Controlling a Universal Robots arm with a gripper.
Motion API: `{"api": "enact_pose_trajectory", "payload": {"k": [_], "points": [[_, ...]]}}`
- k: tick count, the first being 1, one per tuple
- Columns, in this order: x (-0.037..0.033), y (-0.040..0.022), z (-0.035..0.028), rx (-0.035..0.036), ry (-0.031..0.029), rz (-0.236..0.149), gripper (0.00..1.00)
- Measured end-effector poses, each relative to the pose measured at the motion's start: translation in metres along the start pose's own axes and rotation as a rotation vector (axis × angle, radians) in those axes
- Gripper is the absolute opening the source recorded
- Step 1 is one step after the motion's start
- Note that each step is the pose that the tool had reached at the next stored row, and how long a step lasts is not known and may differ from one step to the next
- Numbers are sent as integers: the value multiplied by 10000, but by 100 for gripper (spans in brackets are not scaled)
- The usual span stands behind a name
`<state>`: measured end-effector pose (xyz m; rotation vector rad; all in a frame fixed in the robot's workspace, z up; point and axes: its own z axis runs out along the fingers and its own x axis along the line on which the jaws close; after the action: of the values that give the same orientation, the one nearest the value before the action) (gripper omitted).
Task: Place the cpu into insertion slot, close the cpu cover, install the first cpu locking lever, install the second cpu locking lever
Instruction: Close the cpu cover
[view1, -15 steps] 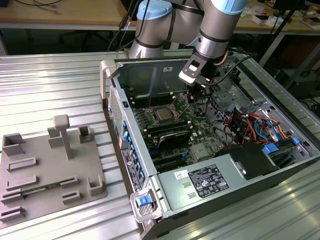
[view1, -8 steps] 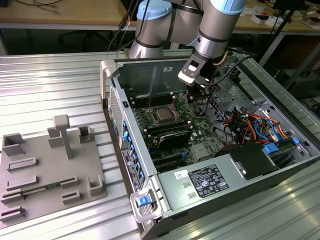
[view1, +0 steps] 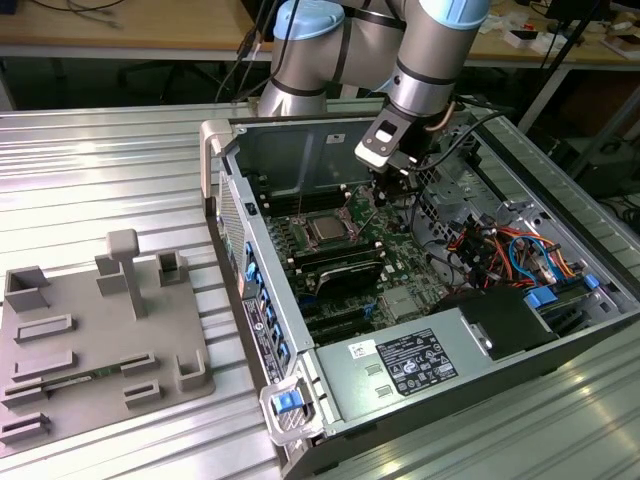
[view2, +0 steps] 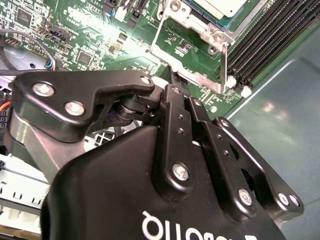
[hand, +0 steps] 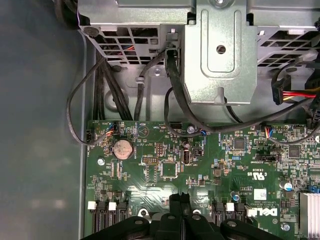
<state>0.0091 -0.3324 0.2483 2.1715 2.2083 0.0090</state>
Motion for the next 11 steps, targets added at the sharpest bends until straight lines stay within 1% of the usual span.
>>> {"api": "enact_pose_trajectory", "payload": {"k": [11], "points": [[1, -48, -2, 0, 0, 0, 11]]}}
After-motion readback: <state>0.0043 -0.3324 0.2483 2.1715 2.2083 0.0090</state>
